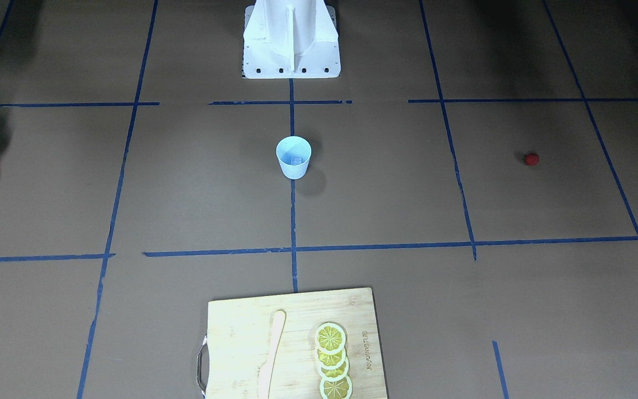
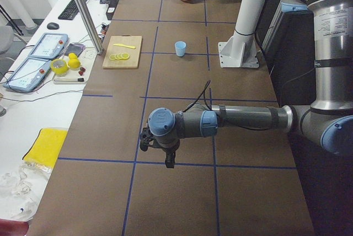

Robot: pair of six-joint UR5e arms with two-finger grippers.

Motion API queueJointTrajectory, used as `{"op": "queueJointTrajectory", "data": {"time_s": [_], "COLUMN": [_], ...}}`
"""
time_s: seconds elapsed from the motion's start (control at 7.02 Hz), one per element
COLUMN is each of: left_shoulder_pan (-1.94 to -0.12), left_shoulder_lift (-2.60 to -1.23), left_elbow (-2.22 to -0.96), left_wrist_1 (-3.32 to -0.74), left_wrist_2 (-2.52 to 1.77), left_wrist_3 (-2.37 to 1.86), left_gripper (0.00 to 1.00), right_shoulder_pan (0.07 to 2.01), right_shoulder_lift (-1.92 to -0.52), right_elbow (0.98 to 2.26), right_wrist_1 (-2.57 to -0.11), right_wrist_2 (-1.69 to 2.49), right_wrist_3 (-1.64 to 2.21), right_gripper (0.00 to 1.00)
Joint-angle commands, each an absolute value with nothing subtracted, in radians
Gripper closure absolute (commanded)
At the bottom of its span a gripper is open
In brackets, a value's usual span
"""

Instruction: Put ice and strawberries in cup

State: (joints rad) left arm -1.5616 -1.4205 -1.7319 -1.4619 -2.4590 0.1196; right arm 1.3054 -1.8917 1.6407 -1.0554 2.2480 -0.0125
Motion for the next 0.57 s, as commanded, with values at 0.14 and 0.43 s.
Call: {"op": "queueJointTrajectory", "data": {"time_s": [0.14,0.43], "left_shoulder_pan": [-1.562,-1.562], "left_shoulder_lift": [-1.420,-1.420], "left_elbow": [-1.733,-1.733], "left_wrist_1": [-1.462,-1.462], "left_wrist_2": [-2.459,-2.459], "left_wrist_3": [0.120,0.120], "left_gripper": [0.00,0.00], "right_shoulder_pan": [1.305,1.305], "right_shoulder_lift": [-1.891,-1.891], "right_elbow": [1.641,1.647], "right_wrist_1": [-1.054,-1.054], "right_wrist_2": [2.250,2.252], "right_wrist_3": [-0.012,-0.026], "right_gripper": [0.47,0.91]}}
